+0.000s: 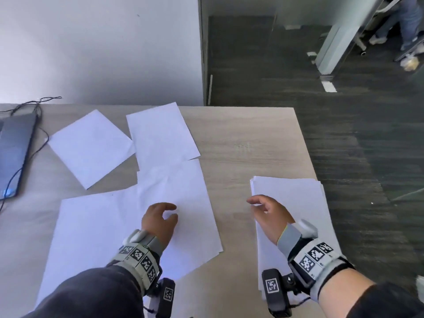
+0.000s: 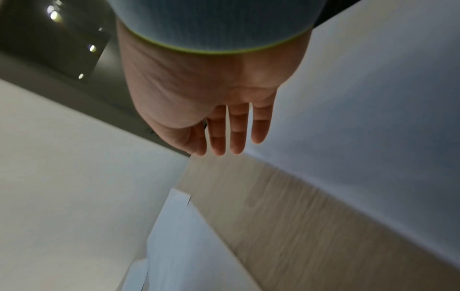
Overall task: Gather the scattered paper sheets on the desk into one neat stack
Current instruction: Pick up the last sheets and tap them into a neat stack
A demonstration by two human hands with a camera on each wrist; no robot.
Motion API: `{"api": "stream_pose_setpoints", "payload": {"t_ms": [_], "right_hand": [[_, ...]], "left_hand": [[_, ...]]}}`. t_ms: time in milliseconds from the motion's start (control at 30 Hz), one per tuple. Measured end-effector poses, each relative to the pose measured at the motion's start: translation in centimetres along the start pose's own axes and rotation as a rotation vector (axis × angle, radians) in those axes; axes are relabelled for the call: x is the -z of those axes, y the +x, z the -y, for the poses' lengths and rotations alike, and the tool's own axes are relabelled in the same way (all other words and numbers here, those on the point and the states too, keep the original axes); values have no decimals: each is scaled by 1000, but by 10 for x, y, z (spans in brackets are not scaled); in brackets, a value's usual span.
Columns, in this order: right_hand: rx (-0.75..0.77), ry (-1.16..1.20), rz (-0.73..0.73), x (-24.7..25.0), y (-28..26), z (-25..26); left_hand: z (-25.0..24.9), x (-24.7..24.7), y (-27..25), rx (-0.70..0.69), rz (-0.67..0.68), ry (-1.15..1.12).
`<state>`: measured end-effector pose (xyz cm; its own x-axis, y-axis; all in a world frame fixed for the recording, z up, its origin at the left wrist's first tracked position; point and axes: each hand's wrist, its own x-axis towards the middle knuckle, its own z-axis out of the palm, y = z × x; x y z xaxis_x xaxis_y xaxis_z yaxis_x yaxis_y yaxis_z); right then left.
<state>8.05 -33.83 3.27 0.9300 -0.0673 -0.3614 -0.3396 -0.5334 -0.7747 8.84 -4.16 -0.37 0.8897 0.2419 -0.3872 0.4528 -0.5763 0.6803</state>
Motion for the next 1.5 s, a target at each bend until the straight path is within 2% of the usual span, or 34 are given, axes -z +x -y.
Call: {"api": "stream_pose_setpoints", "payload": {"t_ms": [67, 200, 333, 467, 667, 867, 1067, 1200, 1367, 1500], "right_hand": [[28, -35, 82, -16, 6, 8], [137, -227, 237, -62, 26, 30], [163, -367, 271, -101, 47, 42], [120, -459, 316, -126, 55, 51], [120, -471, 380, -153, 48, 70], [126, -451, 436, -184, 39, 96], [109, -369, 435, -206, 33, 111], [101, -329, 429, -211, 37, 116], [107, -282, 296, -212, 49, 122], [131, -277, 192, -211, 68, 126]], "left_hand": [[18, 17, 3, 32, -54, 92], [71, 73, 3, 294, -164, 218], [113, 121, -3, 537, -275, 243], [147, 157, -6, 673, -257, 219], [146, 168, -8, 632, -192, 303], [130, 163, 4, 519, -117, 261], [119, 148, 16, 390, -42, 44], [124, 150, 26, 343, -56, -40], [134, 165, 40, 307, -45, -91], [139, 180, 55, 247, -71, 116]]}}
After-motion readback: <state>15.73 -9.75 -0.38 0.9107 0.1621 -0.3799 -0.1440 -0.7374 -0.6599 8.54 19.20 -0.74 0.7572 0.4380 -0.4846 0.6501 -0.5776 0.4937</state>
